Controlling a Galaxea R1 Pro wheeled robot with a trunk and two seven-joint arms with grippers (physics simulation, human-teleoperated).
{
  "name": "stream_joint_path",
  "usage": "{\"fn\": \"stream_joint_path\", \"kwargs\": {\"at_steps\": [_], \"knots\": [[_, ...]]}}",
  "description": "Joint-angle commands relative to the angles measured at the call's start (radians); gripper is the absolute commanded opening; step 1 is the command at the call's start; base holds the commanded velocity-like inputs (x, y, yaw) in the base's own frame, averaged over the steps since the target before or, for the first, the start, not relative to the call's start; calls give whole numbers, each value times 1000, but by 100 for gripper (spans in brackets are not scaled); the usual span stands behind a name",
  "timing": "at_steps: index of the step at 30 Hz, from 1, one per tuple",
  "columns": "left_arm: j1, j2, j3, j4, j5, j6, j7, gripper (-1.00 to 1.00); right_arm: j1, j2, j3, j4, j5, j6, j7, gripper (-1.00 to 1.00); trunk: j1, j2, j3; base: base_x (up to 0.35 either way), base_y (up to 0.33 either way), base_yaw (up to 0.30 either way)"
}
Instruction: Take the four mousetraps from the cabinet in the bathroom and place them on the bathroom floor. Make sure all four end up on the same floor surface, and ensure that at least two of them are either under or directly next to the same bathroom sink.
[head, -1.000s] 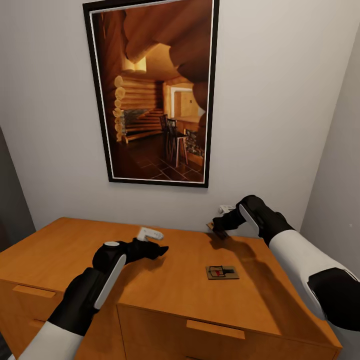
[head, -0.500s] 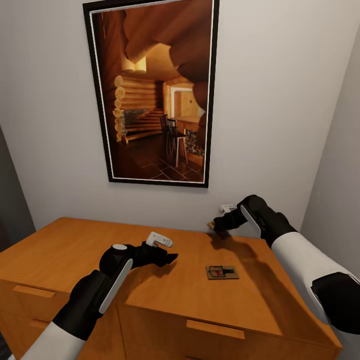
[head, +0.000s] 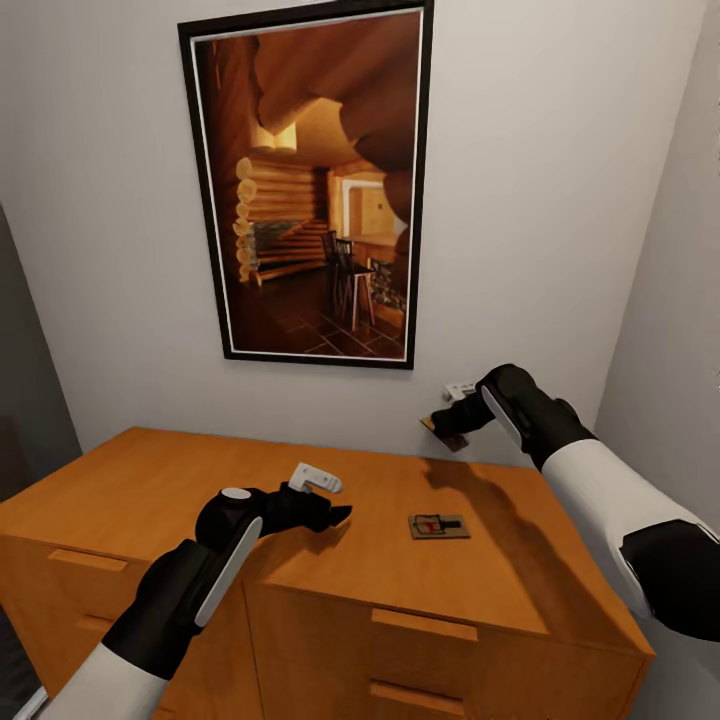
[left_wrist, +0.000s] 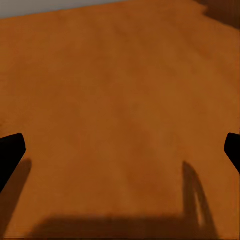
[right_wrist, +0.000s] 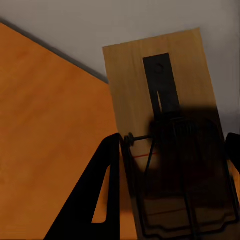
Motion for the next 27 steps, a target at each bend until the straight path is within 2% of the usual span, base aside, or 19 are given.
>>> {"fn": "stream_joint_path", "kwargs": {"at_steps": [1,6,16,27], "knots": [[-1,2,0,0,6,5,3,100,-1,-1,5,-1,-11,4,-4,-100,0,-1,-1,-18,0,0],[-1,2,1,1,8,6,3,100,-1,-2,5,-1,-11,4,-4,-100,0,-1,-1,-35,48,0],[-1,2,1,1,8,5,3,100,-2,-3,5,-1,-11,4,-4,-100,0,-1,-1,-53,224,0],[-1,2,1,2,8,5,6,100,-1,-2,5,1,-11,4,-5,-100,0,-1,-1,-3,29,0]]}}
